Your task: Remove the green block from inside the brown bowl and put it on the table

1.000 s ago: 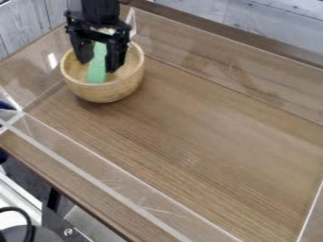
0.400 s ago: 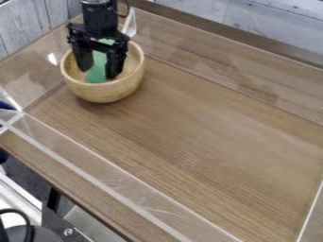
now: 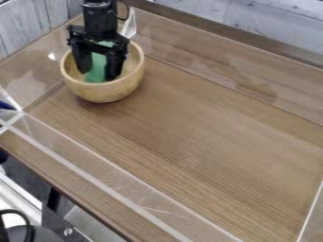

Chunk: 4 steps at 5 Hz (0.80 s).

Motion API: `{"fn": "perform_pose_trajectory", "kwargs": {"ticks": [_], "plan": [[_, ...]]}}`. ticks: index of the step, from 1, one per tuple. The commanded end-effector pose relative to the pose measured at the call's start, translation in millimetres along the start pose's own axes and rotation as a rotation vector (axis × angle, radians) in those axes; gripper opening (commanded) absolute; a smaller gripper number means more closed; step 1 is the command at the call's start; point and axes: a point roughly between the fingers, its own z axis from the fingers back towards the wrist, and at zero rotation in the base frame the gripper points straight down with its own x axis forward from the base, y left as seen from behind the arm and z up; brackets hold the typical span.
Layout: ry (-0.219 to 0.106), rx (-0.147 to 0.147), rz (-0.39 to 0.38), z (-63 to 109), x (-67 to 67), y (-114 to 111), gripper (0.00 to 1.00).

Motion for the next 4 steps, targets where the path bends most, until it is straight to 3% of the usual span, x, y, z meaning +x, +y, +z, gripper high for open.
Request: {"fn": "perform_pose_trajectory", "kwargs": {"ticks": [1, 2, 3, 4], "plan": [[-0.054, 0.016, 0.01, 10.9, 9.7, 7, 0.0], [-0.074, -0.002, 0.011, 23.0, 8.4, 7, 1.0], [-0.089, -0.016, 0.014, 34.1, 6.9, 8, 1.0], [-0.087, -0.018, 0.017, 30.5, 9.2, 9, 0.0]]}}
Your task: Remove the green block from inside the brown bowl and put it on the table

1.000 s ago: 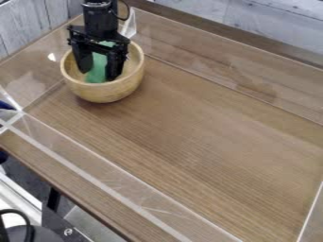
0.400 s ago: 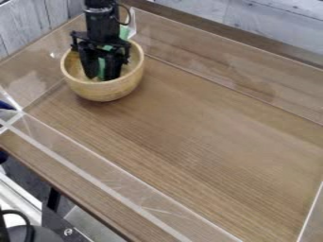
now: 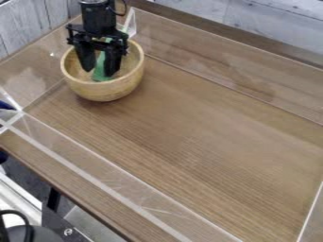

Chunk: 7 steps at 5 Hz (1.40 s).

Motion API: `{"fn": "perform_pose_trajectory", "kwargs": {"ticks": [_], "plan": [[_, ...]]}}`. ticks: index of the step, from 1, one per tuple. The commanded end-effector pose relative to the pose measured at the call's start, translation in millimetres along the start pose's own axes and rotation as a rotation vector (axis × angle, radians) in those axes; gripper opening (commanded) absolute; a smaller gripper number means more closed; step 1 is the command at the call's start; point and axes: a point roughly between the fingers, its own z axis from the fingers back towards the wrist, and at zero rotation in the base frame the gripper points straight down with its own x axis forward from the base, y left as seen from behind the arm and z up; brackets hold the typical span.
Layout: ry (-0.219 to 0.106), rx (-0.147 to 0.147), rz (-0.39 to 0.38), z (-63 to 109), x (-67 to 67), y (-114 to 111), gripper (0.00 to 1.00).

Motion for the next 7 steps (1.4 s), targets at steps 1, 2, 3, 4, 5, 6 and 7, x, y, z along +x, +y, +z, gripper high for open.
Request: {"fn": "perform_pose_trajectory", "kwargs": {"ticks": [1, 2, 3, 4, 5, 6, 7], "plan": [[-0.084, 0.025, 0.002, 25.9, 8.8, 7, 0.0], [-0.074, 0.028, 0.005, 21.0, 11.4, 10, 0.0], [-0.064, 0.032, 0.01, 14.7, 14.8, 14, 0.0], [-0.105, 0.021, -0.002, 35.6, 11.8, 9, 0.0], [-0.146, 0.011, -0.014, 56.0, 8.5, 3, 0.0], [-0.196, -0.01, -0.043, 88.2, 3.0, -10, 0.0], [-0.22, -0.048, -0.096, 117.8, -2.7, -30, 0.0]]}}
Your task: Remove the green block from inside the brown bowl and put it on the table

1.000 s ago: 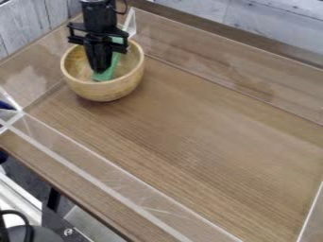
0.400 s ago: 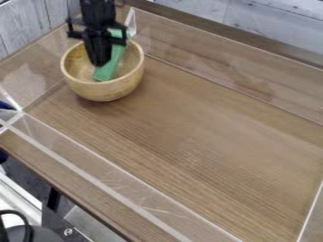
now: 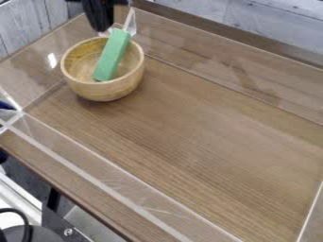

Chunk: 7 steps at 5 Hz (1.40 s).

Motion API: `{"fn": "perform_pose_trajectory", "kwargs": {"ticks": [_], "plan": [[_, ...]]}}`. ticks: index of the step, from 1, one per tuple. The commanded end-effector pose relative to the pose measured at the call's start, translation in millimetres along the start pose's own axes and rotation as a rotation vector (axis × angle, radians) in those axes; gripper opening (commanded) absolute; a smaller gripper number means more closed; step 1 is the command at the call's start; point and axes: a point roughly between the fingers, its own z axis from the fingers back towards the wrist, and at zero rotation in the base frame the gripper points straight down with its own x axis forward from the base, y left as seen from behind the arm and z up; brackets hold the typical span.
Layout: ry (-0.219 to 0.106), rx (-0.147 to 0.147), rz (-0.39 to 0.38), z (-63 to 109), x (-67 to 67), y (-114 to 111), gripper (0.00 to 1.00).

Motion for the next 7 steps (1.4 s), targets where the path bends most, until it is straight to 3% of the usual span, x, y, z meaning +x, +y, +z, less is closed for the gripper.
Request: {"fn": "perform_pose_trajectory", "kwargs": {"ticks": [1, 2, 5, 7], "plan": [[-0.092, 0.01, -0.044, 40.3, 5.2, -17, 0.0], [-0.086, 0.008, -0.052, 40.3, 5.7, -20, 0.0], [-0.083, -0.026, -0.105, 62.1, -0.4, -51, 0.0], [-0.065, -0.019, -0.112, 53.7, -0.2, -51, 0.0]]}}
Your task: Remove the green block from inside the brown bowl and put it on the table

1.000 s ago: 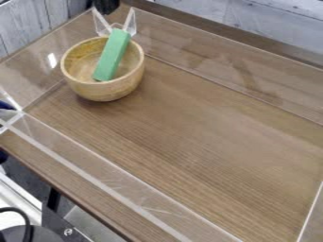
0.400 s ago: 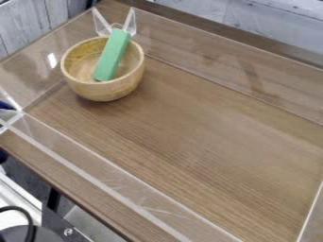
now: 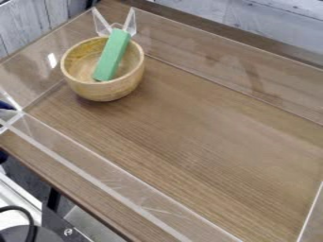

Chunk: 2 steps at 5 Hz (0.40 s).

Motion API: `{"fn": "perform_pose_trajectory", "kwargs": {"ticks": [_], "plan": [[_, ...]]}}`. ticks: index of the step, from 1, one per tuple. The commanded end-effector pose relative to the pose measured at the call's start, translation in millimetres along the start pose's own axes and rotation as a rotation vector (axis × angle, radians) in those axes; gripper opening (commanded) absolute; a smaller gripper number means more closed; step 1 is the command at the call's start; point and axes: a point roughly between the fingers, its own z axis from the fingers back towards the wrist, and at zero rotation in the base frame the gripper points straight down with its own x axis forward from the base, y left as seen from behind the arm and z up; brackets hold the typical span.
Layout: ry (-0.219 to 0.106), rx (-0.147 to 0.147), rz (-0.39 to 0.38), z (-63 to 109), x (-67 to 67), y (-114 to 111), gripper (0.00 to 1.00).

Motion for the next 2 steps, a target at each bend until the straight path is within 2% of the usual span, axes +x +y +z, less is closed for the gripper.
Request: {"fn": "perform_pose_trajectory", "kwargs": {"ticks": [1, 2], "plan": [[-0.067, 0.035, -0.023, 19.9, -0.7, -5.7, 0.0], [-0.056, 0.035, -0.033, 16.9, -1.6, -9.4, 0.0]]}}
